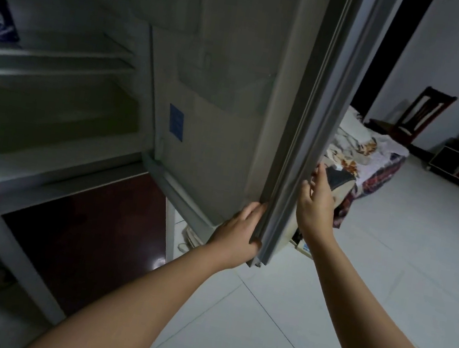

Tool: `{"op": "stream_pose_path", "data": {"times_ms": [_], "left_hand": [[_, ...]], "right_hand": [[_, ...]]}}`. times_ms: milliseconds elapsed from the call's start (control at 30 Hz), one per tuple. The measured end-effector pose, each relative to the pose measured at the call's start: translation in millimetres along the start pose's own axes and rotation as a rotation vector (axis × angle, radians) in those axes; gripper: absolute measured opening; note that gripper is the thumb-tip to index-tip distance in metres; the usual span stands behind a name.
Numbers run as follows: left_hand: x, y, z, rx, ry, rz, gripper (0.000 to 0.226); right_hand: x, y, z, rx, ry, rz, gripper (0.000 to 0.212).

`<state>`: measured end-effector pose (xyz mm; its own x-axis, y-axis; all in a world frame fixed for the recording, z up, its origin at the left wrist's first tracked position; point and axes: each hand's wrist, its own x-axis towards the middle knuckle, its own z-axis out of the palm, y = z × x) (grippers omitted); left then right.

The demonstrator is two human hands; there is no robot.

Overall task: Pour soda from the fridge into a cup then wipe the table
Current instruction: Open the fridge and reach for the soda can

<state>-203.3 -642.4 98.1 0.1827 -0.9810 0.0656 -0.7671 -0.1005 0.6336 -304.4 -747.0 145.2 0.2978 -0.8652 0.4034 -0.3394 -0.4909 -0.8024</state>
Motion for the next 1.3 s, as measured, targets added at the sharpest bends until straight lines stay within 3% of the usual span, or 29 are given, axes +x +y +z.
{"op": "stream_pose_path", "data": {"times_ms": [267,500,600,833,1033,1300], "left_hand": [[-11,1,-18,0.138,0.026,-0.014,0.065],[-62,-26,-64,0.395,0.191,-0.097,0.053],[-103,-40,-83,0.505,0.234,-0.161,0.052],[-209,-68,-110,0.645,0.307,-0.339,0.047],[-290,-86,-123,0.725,0.330,-0.502,0.046],[-348,-102,-125,0.779,0.334,-0.666,0.043]], "right_hand": [[-3,-1,2,-0.100,-0.011,-0.010,0.051],[-36,-27,10,-0.295,-0.008,0.021,0.061],[-70,-46,20,-0.342,-0.008,-0.054,0.060],[-143,-81,52,-0.471,-0.246,-0.351,0.051],[-189,-100,88,-0.577,-0.561,-0.645,0.055],[-218,-109,122,-0.613,-0.742,-0.837,0.051]]}}
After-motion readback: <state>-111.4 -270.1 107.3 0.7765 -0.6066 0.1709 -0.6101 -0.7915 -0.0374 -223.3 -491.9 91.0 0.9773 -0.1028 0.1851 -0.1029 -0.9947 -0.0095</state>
